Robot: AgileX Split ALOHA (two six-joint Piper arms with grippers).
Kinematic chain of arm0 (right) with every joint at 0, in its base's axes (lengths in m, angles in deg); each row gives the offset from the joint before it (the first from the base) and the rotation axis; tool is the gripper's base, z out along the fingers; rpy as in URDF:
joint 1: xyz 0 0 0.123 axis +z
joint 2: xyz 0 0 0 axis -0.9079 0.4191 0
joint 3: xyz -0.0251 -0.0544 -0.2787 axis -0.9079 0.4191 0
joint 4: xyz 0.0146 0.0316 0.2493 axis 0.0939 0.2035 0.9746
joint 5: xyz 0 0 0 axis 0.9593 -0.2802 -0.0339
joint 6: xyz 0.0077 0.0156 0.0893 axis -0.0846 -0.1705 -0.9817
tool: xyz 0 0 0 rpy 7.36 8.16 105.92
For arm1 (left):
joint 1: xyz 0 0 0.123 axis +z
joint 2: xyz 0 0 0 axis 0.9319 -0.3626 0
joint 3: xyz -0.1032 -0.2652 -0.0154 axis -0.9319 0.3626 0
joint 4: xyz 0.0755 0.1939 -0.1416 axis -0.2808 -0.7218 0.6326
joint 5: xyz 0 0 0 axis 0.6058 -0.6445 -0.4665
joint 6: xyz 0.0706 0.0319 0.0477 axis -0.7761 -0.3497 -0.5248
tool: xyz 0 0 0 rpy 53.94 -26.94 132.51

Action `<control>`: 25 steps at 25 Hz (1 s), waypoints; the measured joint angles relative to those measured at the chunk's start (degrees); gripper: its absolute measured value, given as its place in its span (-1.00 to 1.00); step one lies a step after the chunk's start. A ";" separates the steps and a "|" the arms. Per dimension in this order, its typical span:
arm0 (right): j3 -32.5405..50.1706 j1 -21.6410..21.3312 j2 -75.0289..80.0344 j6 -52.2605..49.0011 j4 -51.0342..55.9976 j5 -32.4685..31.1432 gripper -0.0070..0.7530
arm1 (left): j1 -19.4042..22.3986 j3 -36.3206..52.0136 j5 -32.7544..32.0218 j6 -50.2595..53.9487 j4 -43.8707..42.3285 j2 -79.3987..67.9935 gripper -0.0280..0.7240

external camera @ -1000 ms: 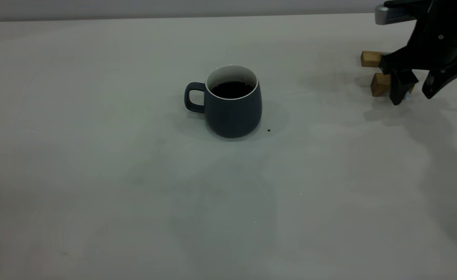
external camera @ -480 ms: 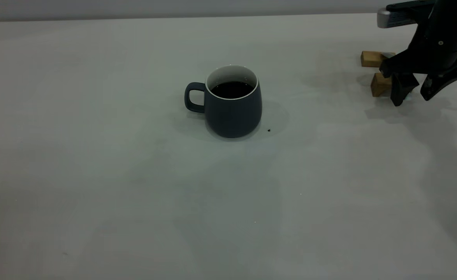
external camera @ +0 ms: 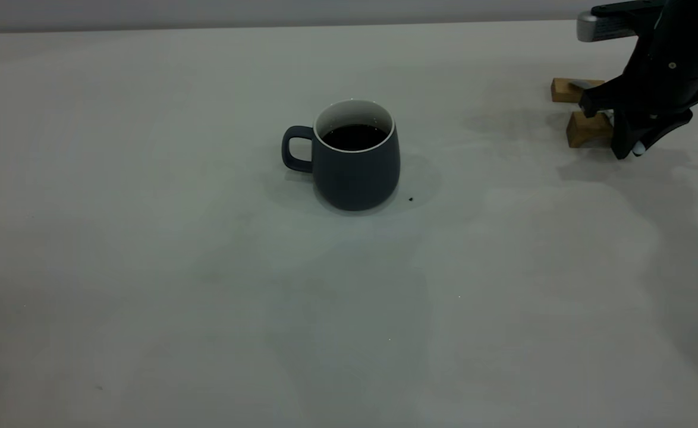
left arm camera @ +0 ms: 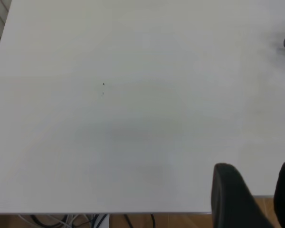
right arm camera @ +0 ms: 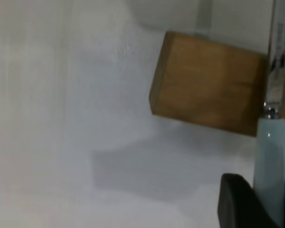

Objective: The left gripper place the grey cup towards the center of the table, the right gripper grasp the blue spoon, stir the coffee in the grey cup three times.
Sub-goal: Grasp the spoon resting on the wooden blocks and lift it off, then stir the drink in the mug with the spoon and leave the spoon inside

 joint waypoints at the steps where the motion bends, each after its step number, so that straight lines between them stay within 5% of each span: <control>1: 0.00 0.00 -0.64 -0.12 0.00 -0.70 -0.62 | 0.00 0.00 0.00 0.00 0.00 0.00 -0.14; 7: 0.00 0.34 -10.30 -0.80 7.58 -10.64 -0.62 | 0.00 0.00 0.00 0.00 0.00 0.00 -0.14; 18: 0.00 1.58 -22.17 -1.01 47.19 -32.44 -0.62 | 0.00 0.00 0.00 0.00 0.00 0.00 -0.14; 25: 0.00 5.70 -22.17 -8.62 66.53 -34.58 -0.62 | 0.00 0.00 0.00 0.00 0.00 0.00 -0.14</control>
